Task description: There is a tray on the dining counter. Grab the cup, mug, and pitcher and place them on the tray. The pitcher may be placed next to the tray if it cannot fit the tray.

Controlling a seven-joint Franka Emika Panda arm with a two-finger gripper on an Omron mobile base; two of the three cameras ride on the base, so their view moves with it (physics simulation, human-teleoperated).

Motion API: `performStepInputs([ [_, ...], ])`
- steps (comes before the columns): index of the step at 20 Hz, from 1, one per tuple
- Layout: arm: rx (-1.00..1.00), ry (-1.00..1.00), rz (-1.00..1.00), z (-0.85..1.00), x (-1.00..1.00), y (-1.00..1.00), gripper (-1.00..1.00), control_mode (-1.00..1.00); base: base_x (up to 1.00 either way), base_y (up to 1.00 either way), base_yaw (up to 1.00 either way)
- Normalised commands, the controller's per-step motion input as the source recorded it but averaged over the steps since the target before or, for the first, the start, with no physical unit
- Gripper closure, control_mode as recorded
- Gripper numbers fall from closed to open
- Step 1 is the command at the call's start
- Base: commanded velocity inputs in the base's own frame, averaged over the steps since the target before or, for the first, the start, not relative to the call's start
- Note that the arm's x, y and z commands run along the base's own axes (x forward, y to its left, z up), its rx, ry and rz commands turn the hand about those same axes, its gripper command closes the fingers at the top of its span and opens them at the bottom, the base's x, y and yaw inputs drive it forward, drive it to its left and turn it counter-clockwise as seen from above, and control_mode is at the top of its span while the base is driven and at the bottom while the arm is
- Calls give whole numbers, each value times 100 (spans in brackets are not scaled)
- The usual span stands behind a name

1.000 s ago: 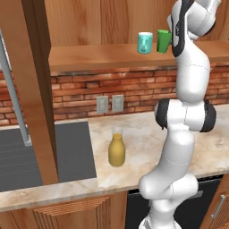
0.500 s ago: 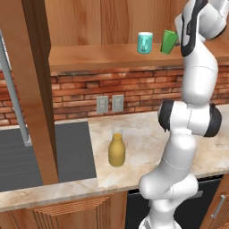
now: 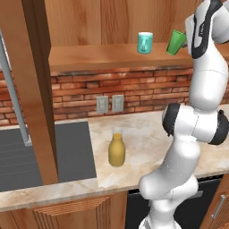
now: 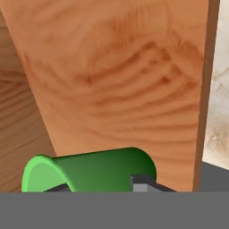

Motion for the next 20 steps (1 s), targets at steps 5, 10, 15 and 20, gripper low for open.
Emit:
performStepInputs([
  [5,3,-6,-10,0,-44,-9,100,-100,0,0,0],
  [10,0,-1,-4,0,-52,-1,100,-100,0,0,0],
  [15,-1,0,0,-1,-55,0,100,-100,0,0,0],
  [20,-5,9,0,0,-45,0,100,-100,0,0,0],
])
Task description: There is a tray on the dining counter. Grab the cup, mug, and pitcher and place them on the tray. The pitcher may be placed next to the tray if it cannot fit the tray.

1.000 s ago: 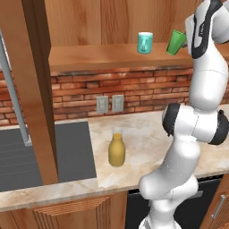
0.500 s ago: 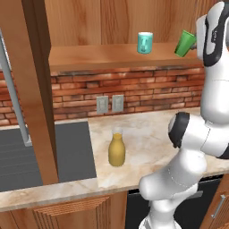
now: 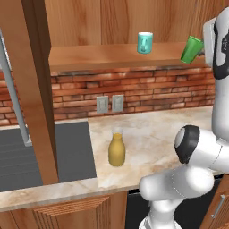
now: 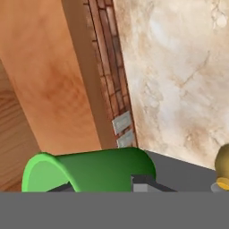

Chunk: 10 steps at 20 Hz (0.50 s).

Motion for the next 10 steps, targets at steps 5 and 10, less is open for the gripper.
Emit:
performStepInputs([
  [5,-6,24,0,-9,-39,5,100,-100,0,0,0],
  [10,-9,12,-2,-45,-35,27,100,-100,0,0,0],
])
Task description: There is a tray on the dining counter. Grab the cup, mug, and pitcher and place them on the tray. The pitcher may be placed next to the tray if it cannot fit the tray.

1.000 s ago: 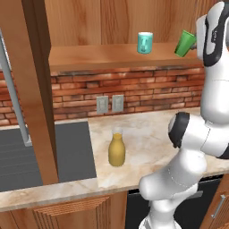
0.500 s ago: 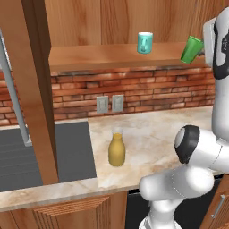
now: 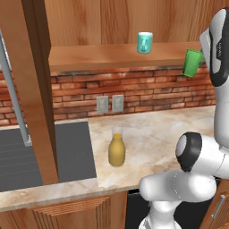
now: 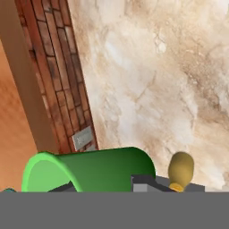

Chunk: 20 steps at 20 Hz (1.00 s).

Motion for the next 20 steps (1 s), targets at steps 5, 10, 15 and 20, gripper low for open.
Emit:
performStepInputs([
  [5,-10,1,0,-53,-46,31,100,-100,0,0,0],
  [10,-5,-11,0,-33,-53,26,100,-100,0,0,0],
  [15,-2,-11,0,-25,-40,26,100,-100,0,0,0],
  [20,-9,-1,0,-18,-9,43,100,-100,0,0,0],
])
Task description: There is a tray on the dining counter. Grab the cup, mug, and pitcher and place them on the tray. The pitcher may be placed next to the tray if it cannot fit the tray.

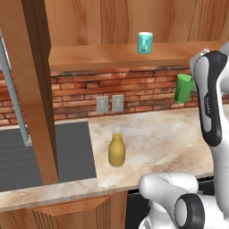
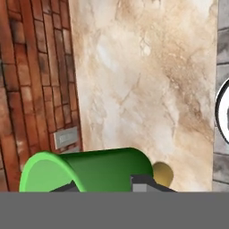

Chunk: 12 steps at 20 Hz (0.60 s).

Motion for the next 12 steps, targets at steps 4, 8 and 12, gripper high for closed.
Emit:
performStepInputs([
  [4,-6,0,0,-15,-1,36,100,-100,0,0,0],
  [8,0,1,0,-9,-9,6,100,-100,0,0,0],
  [12,0,13,1,0,-12,0,100,-100,0,0,0],
])
